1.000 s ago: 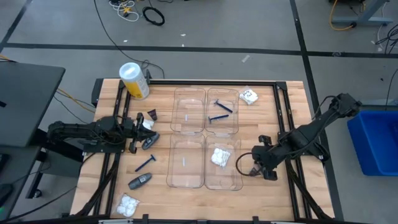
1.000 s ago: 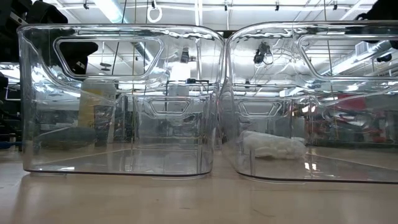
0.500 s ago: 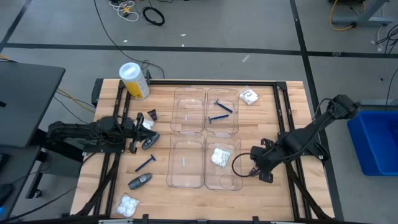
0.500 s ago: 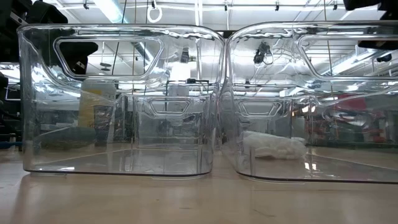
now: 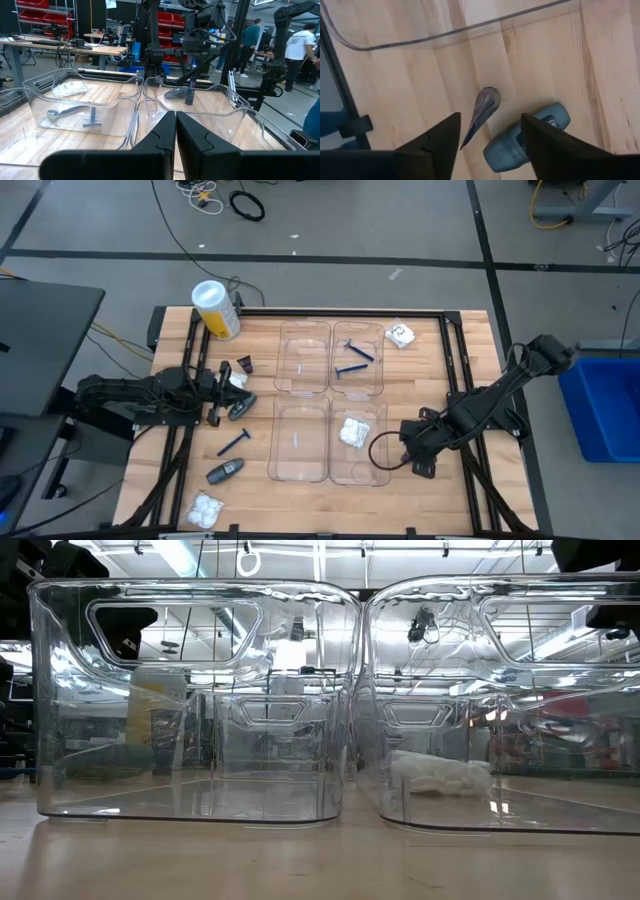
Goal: Pick & Place Travel size toiletries
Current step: Put the right shave cream into the bottom left transparent bin
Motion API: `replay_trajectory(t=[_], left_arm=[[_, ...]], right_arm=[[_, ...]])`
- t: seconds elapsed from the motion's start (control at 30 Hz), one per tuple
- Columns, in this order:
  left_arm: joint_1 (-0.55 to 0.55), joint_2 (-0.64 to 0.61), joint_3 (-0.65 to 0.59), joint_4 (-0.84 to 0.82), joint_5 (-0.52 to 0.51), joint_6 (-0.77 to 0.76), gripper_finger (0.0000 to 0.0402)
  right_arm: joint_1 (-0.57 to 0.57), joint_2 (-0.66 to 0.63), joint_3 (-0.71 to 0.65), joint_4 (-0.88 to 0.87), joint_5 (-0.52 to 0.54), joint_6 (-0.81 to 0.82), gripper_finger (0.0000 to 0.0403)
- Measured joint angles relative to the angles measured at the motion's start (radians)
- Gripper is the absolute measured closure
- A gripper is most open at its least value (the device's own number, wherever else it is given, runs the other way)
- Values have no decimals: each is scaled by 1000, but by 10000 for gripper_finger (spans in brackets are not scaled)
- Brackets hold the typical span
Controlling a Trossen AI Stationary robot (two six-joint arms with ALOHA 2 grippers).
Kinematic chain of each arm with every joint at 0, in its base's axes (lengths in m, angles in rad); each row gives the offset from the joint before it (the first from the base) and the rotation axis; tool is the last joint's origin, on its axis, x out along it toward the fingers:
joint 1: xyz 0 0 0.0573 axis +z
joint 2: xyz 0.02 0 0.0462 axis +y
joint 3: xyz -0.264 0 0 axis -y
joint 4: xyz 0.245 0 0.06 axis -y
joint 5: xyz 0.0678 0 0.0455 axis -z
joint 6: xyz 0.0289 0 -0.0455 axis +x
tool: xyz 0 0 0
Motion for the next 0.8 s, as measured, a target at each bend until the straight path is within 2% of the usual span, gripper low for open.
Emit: replay_trajectory(t=[0.2,0.37,0.53,0.8], left_arm=[[0,0,0,0,0,0,379],[0,0,0,0,0,0,379],[0,0,0,0,0,0,379],[0,0,0,0,0,0,379]], right_arm=[[2,38,0,1,-10,-1,134],[2,73,-12,25,-27,6,130],[3,98,-23,24,-34,26,154],[3,97,-23,24,-25,34,221]])
